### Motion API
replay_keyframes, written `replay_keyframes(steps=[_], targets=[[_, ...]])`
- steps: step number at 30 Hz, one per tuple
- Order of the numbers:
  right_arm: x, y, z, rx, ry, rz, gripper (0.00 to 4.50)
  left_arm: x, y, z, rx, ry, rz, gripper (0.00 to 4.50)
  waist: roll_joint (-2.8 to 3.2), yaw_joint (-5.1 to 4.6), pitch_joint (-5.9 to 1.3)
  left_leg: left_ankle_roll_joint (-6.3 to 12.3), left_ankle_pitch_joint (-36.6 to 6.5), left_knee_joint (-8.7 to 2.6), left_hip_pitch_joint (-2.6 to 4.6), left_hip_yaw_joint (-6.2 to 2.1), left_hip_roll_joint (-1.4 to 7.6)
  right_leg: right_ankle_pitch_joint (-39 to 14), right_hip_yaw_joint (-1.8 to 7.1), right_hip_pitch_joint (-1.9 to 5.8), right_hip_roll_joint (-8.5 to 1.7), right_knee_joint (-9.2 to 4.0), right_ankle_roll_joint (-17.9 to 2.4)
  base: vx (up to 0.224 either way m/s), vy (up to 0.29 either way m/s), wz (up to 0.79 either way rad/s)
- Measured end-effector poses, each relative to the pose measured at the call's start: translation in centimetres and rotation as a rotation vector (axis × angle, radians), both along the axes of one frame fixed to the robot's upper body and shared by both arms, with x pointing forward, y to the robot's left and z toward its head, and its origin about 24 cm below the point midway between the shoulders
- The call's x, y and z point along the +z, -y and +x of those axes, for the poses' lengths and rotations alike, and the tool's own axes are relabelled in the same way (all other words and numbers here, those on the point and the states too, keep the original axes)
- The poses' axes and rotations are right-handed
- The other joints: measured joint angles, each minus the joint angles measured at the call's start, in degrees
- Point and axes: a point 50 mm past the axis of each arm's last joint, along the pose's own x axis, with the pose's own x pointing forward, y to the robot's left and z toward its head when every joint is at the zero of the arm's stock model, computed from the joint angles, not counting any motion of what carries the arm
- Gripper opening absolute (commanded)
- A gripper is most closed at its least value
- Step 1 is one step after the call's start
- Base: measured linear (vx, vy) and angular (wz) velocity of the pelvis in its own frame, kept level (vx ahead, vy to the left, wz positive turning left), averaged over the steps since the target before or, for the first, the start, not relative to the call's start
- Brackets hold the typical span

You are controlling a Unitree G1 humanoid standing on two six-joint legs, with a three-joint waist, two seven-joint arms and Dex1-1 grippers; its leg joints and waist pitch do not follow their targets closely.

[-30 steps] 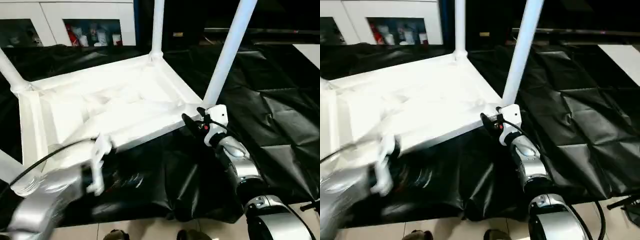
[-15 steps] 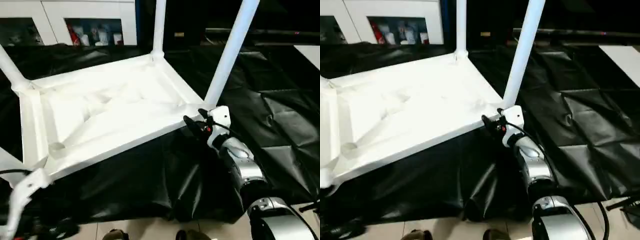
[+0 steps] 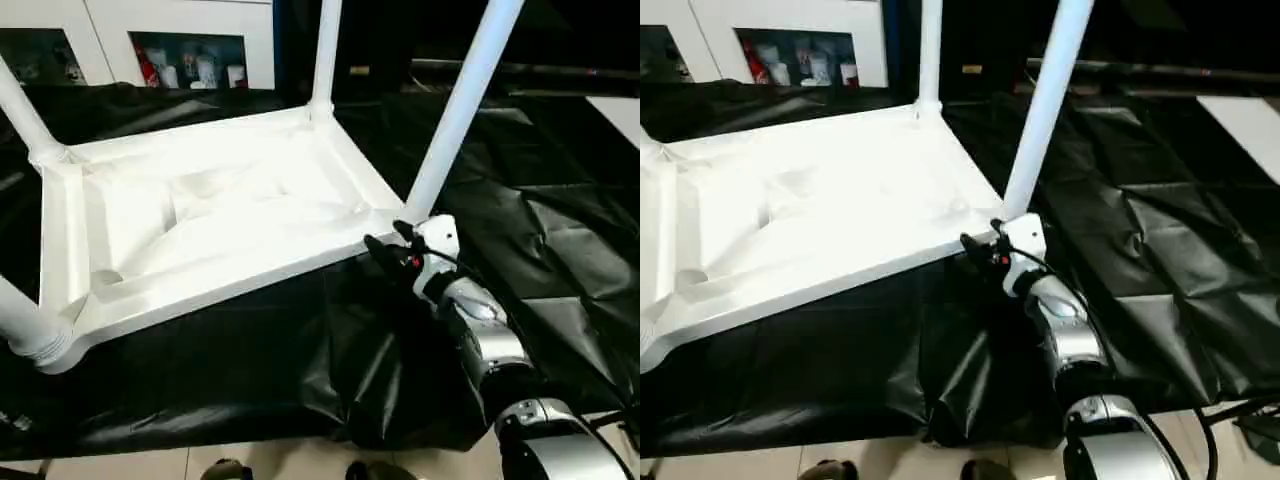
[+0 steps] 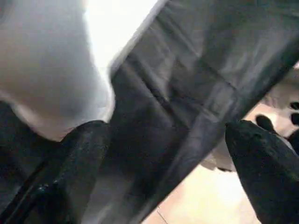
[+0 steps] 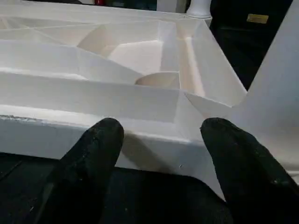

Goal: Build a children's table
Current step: Rotate table base

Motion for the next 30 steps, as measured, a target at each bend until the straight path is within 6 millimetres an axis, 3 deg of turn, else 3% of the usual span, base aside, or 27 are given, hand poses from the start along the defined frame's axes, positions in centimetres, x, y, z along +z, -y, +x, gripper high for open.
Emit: replay_keyframes(steps=[11, 15, 22, 25, 30], targets=[[-0.3, -0.5, -0.2, 0.018, -0.006, -0.01, 3.19, 0.5, -0.5, 2.4, 0.07, 0.312, -0.071, 4.45, -0.43, 0.28, 0.05, -0.15, 0.1, 0.0, 0.37, -0.01, 0.02, 0.04, 0.01, 0.24, 0.02, 0.15, -0.07, 0.0, 0.0, 0.0], [-0.3, -0.8, -0.3, 0.04, 0.001, -0.034, 3.19, -0.7, -1.5, 1.6, 0.101, 0.203, -0.026, 4.45, -0.56, -0.13, 0.04, -0.17, 0.11, -0.11, 0.39, 0.01, 0.02, 0.04, 0.02, 0.22, 0.03, 0.13, -0.07, 0.0, 0.0, 0.0], [-0.4, -0.4, -0.5, 0.028, 0.0, -0.04, 3.19, -1.8, -4.3, 0.3, 0.212, 0.075, 0.142, 4.45, -0.61, 0.22, 0.06, -0.2, 0.13, -0.18, 0.5, 0.0, 0.02, 0.01, 0.01, 0.29, 0.04, 0.12, -0.1, 0.0, 0.0, 0.0], [-0.5, -0.3, -0.5, 0.025, -0.006, -0.041, 3.19, -1.0, -4.3, 1.7, 0.21, 0.209, 0.144, 4.45, -0.66, 0.54, 0.09, -0.25, 0.16, -0.17, 0.61, -0.03, 0.01, 0.04, 0.02, 0.4, 0.03, 0.13, -0.15, 0.0, 0.0, 0.0], [-0.6, -0.5, -0.6, 0.033, -0.006, -0.035, 3.19, 0.3, -3.3, 3.9, 0.169, 0.44, 0.041, 4.45, -0.7, 0.25, 0.07, -0.27, 0.17, -0.18, 0.64, -0.03, 0.01, 0.08, -0.01, 0.42, 0.04, 0.16, -0.22, 0.0, 0.0, 0.0]])
